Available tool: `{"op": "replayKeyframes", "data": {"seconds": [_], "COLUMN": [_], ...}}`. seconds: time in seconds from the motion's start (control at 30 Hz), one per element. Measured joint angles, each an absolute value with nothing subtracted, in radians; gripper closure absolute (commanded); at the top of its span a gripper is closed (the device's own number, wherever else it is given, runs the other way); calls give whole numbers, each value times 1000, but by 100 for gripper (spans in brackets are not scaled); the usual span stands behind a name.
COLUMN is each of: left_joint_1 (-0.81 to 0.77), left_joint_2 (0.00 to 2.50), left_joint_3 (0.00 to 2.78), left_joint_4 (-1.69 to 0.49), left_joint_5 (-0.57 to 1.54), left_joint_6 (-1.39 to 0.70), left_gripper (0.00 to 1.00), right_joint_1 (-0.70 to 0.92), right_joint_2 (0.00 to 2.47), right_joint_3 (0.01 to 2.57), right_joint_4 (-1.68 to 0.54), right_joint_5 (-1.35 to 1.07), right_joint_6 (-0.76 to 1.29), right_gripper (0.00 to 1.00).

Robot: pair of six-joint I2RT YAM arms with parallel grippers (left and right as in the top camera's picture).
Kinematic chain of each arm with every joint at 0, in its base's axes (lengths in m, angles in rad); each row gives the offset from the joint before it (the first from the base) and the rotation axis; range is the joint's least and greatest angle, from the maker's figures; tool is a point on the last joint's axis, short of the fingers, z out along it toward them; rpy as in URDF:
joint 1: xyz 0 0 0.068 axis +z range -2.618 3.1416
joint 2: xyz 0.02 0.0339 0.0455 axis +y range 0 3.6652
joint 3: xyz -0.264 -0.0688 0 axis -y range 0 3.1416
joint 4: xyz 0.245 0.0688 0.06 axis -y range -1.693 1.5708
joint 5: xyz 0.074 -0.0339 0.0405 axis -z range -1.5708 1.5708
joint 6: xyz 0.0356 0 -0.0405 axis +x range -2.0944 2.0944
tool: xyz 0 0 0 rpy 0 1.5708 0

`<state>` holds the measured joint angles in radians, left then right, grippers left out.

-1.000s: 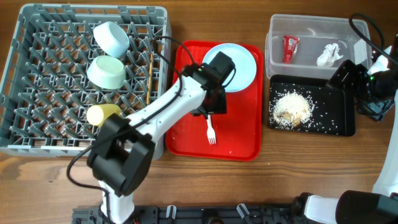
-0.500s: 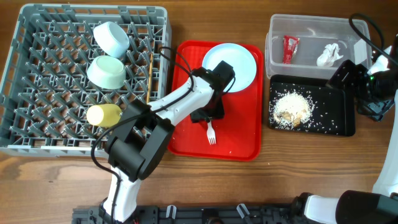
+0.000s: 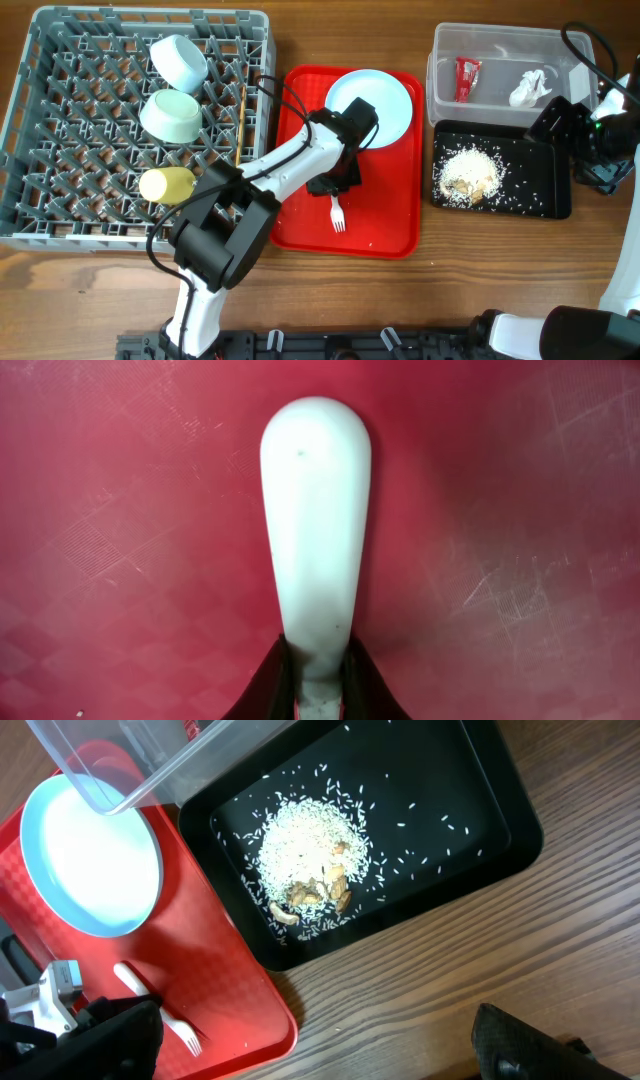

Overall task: Sort waste into correct bins and load items into the dishwasher rack
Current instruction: 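Grasp the white fork handle with the left gripper and lift, then insert the white fork into the rack with the left gripper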

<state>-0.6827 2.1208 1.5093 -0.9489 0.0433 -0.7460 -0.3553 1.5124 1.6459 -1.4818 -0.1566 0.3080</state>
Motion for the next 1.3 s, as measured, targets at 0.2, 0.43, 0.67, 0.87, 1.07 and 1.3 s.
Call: {"op": "replayKeyframes", "data": {"seconds": [0.2, 0.43, 0.67, 0.87, 1.07, 1.3], "left_joint_1": [-683, -664, -527, -336, -243, -242], "left_joint_2": [2121, 2099, 1798, 1610, 1652, 1773], "left_joint_3": [1510, 1508, 1505, 1505, 1505, 1505], "left_joint_4": [-952, -963, -1022, -998, -913, -895], "left_joint_5": [43, 43, 37, -63, -86, -85], "left_joint_6": [-746, -732, -471, -246, -150, -130], "left_gripper": [96, 96, 96, 96, 96, 50], "right_joint_1": [-355, -355, -355, -355, -355, -355], "right_joint_2": [1512, 1512, 1512, 1512, 1512, 1512], "right_joint_3": [1646, 1646, 1646, 1645, 1645, 1646], "right_joint_4": [-1482, -1482, -1483, -1485, -1485, -1485], "right_joint_5": [-157, -157, -157, -157, -157, -157], "right_joint_6": [308, 308, 308, 308, 308, 308], "right_gripper": [0, 0, 0, 0, 0, 0]}}
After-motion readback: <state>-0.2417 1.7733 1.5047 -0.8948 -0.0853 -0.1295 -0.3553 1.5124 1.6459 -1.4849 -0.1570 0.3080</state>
